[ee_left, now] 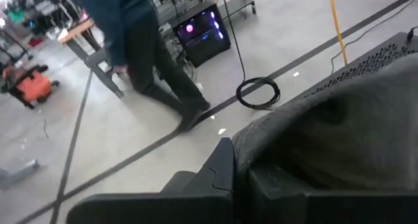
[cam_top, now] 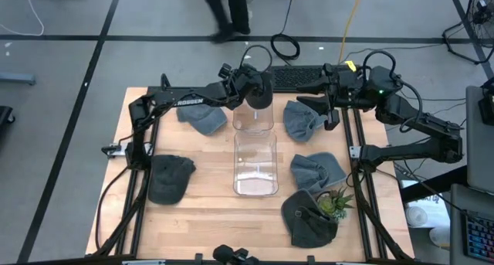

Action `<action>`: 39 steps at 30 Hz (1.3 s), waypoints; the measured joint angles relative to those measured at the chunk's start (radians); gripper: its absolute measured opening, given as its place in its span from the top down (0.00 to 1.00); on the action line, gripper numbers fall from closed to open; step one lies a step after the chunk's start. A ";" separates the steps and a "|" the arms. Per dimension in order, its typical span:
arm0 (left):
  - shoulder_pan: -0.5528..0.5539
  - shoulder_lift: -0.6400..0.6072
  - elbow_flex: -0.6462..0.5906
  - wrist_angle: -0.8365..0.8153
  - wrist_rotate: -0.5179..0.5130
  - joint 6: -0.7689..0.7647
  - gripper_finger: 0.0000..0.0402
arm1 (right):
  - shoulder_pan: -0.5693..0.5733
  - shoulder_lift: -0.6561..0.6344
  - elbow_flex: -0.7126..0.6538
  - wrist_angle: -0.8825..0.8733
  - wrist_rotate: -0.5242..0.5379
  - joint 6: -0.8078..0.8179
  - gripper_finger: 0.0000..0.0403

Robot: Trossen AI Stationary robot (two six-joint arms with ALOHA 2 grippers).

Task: Pick & Place hat
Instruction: Put the top right black cap into the top transparent bin

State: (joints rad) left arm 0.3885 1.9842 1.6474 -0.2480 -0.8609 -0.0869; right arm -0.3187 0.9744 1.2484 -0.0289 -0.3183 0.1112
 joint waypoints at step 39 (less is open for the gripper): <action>-0.020 0.007 0.000 0.077 -0.129 0.299 0.62 | 0.000 0.000 0.000 -0.006 -0.002 0.028 0.68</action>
State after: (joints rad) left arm 0.3687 1.9907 1.6478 -0.1707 -0.9897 0.2125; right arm -0.3187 0.9749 1.2484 -0.0345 -0.3202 0.1388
